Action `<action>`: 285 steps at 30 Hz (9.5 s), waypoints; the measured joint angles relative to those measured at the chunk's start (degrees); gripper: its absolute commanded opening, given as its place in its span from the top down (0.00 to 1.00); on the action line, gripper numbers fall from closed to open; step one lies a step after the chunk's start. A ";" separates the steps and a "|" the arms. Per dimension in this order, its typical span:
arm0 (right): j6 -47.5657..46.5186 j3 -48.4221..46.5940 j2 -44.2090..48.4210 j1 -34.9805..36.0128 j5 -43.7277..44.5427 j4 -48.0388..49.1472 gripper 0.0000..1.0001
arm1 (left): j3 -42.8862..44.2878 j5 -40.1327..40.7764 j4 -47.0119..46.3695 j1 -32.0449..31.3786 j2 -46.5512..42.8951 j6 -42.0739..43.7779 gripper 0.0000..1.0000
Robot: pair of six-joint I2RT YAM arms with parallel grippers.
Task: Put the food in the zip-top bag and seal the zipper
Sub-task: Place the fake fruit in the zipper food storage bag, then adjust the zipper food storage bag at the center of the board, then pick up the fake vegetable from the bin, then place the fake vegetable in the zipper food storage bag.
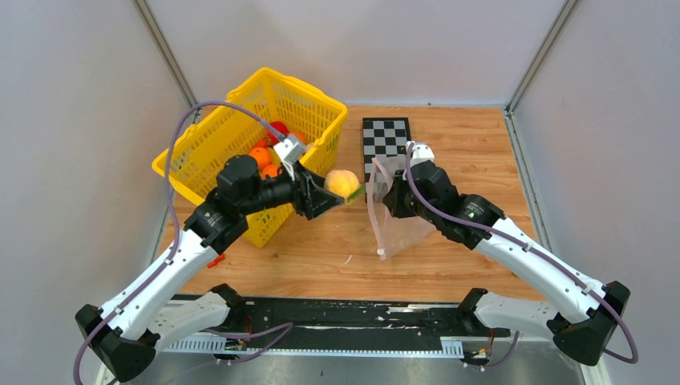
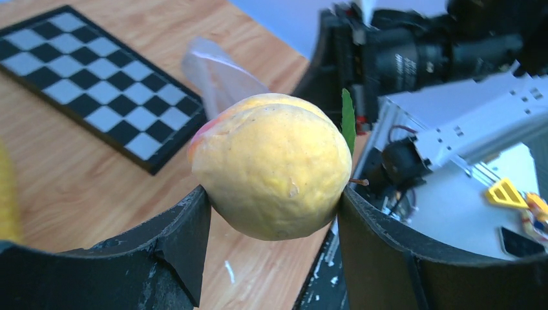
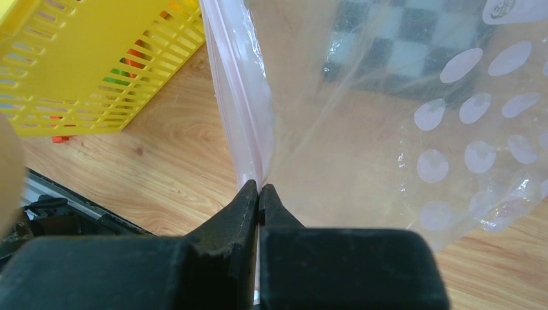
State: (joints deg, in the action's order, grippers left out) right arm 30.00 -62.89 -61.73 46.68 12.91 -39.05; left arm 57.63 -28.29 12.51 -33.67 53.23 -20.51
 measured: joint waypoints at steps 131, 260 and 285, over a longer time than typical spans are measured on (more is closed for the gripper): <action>-9.33 -5.07 21.84 -4.76 -3.06 -2.36 1.00 | 6.49 11.85 -3.74 -19.87 18.53 -7.98 0.65; -3.02 4.02 9.20 -4.76 -15.82 3.67 1.00 | 3.39 15.67 -16.22 16.59 28.52 13.68 0.61; -1.18 5.64 8.87 -4.76 -15.32 7.21 1.00 | -6.21 -7.02 -33.24 16.39 3.37 -7.08 0.56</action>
State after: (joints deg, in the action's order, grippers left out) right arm 28.82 -57.25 -52.86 41.91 -2.42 -31.83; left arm 51.42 -35.31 -20.73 -17.28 56.60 -27.59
